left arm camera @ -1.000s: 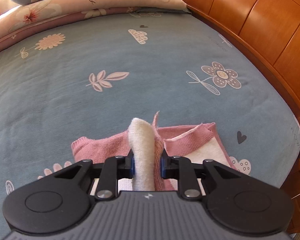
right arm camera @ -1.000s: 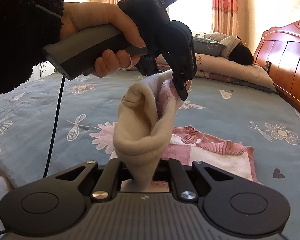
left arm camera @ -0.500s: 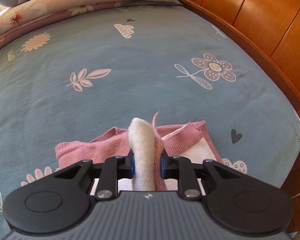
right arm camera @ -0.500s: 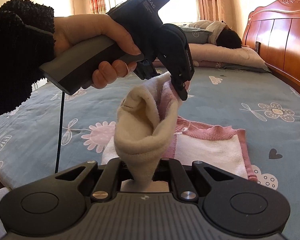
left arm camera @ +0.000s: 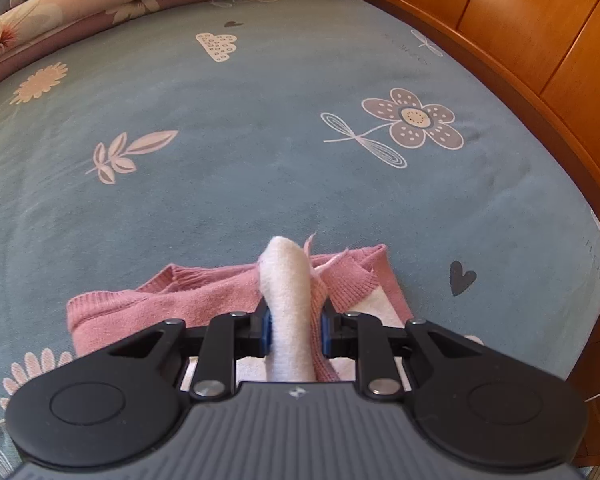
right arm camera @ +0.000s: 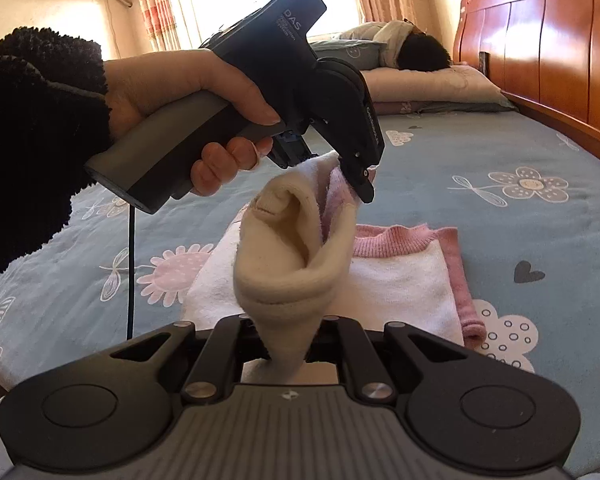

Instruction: Fold clothes

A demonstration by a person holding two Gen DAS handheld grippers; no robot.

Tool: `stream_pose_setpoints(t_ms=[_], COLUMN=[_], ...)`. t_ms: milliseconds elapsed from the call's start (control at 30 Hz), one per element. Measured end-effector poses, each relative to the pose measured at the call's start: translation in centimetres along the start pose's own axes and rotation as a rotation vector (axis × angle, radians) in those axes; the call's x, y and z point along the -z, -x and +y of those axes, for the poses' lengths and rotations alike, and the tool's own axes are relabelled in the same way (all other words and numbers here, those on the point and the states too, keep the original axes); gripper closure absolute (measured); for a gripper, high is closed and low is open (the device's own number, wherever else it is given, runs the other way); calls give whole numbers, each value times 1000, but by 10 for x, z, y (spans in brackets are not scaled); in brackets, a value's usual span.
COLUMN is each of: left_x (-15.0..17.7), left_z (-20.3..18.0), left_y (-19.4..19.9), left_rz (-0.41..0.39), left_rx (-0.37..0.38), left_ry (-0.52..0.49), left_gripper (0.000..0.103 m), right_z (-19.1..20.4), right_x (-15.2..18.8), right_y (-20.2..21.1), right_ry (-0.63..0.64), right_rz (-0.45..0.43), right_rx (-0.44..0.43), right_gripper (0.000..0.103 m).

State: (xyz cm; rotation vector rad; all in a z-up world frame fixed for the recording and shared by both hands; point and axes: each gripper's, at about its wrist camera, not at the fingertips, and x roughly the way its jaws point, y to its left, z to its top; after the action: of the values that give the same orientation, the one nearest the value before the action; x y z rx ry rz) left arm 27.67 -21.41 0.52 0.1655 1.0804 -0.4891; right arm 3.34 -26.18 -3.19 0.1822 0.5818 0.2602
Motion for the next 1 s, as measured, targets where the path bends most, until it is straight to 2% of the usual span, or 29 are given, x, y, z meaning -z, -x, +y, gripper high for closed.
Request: stream_pose_setpoints(t_ms=[300, 700, 1000], left_x=[-4, -4, -8], left_z=[-31, -53, -66], left_y=[-28, -56, -62], left_rz=[29, 55, 62], left_rx=[-5, -22, -43], left_ry=[-40, -64, -88], left_gripper=[83, 83, 83], right_z=[-25, -55, -61], right_x=[8, 23, 26], right_y=[-2, -8, -7], right_ry=[-76, -192, -206], right_rz=[21, 59, 67], right_rx=[13, 14, 15], right_gripper=[92, 92, 91])
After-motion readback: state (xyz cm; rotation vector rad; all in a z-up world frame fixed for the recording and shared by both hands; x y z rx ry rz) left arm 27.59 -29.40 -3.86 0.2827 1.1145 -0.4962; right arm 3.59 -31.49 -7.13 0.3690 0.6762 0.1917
